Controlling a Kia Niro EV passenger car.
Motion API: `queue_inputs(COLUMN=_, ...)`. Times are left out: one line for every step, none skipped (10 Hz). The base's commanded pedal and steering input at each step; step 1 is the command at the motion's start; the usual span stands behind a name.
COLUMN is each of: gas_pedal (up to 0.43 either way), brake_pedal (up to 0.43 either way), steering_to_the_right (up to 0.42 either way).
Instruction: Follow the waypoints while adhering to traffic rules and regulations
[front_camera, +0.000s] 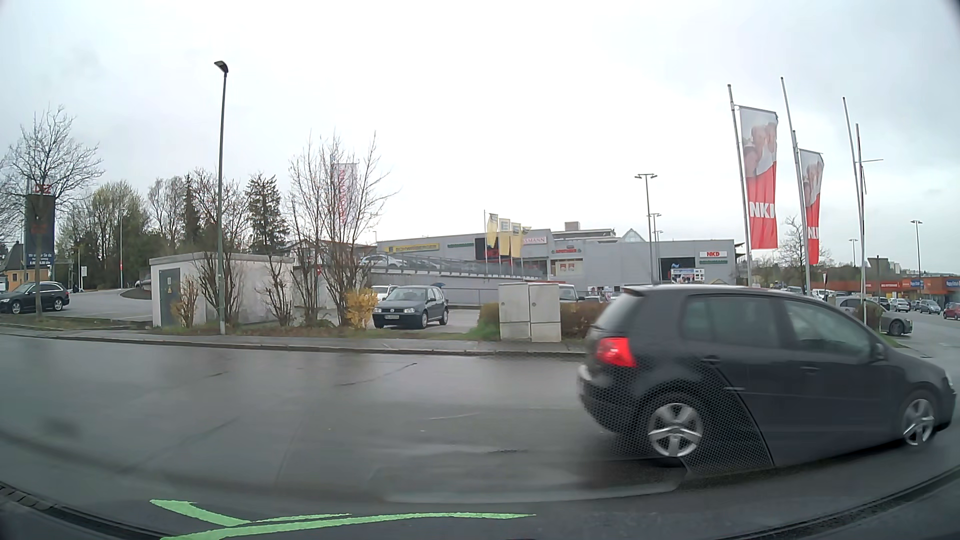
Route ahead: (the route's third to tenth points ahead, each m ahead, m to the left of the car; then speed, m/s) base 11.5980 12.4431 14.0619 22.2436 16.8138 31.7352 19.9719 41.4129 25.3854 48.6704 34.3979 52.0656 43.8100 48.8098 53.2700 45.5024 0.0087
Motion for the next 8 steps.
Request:
queue_inputs(gas_pedal=0.0, brake_pedal=0.159, steering_to_the_right=-0.01)
queue_inputs(gas_pedal=0.0, brake_pedal=0.128, steering_to_the_right=-0.011)
queue_inputs(gas_pedal=0.0, brake_pedal=0.104, steering_to_the_right=-0.011)
queue_inputs(gas_pedal=0.0, brake_pedal=0.104, steering_to_the_right=-0.011)
queue_inputs(gas_pedal=0.0, brake_pedal=0.104, steering_to_the_right=-0.01)
queue_inputs(gas_pedal=0.0, brake_pedal=0.104, steering_to_the_right=-0.011)
queue_inputs(gas_pedal=0.0, brake_pedal=0.104, steering_to_the_right=-0.011)
queue_inputs(gas_pedal=0.0, brake_pedal=0.11, steering_to_the_right=-0.011)
